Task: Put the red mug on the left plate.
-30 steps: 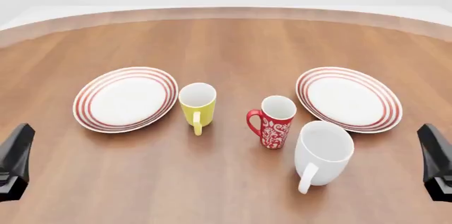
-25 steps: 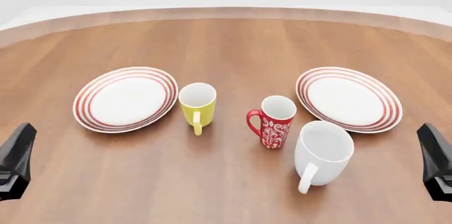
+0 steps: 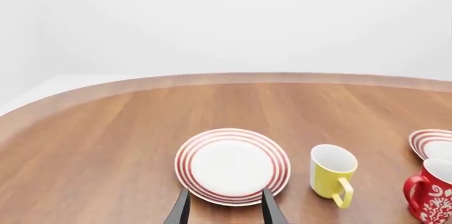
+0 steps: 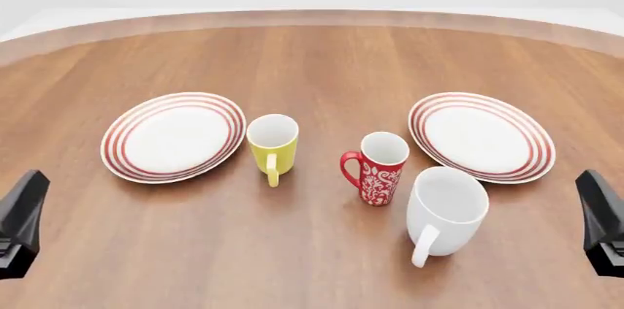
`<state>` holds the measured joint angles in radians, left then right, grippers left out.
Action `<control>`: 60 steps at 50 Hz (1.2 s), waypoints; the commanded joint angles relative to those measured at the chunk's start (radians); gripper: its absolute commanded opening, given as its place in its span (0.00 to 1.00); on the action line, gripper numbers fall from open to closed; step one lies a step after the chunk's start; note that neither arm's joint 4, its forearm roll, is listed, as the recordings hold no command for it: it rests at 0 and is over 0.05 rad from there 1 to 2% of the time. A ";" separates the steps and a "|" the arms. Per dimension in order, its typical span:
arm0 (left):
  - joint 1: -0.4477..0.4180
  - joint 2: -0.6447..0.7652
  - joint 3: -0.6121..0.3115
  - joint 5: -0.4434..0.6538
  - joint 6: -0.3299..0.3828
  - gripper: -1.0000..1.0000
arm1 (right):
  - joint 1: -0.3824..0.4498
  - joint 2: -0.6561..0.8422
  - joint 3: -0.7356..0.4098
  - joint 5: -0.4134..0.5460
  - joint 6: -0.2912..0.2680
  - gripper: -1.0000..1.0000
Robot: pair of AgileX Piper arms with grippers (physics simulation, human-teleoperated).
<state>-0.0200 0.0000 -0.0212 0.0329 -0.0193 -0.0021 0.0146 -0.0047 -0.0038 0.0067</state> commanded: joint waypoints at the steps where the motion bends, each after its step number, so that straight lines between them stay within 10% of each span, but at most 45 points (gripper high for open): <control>1: -0.009 0.001 0.003 -0.009 0.000 1.00 | 0.000 -0.001 0.000 0.000 0.000 1.00; 12: -0.009 0.001 0.003 -0.009 0.000 1.00 | 0.000 -0.001 0.000 0.000 0.000 1.00; 13: -0.058 0.000 -0.135 0.054 0.000 1.00 | 0.000 -0.001 0.000 0.000 0.000 1.00; 17: -0.066 0.000 -0.210 0.111 0.022 1.00 | 0.000 -0.001 0.000 0.000 0.000 1.00; 60: -0.067 0.063 -0.567 0.338 0.103 1.00 | 0.000 -0.001 0.000 0.000 0.000 1.00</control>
<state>-0.0870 0.0205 -0.5393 0.3800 0.0585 -0.0022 0.0157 -0.0049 -0.0043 0.0070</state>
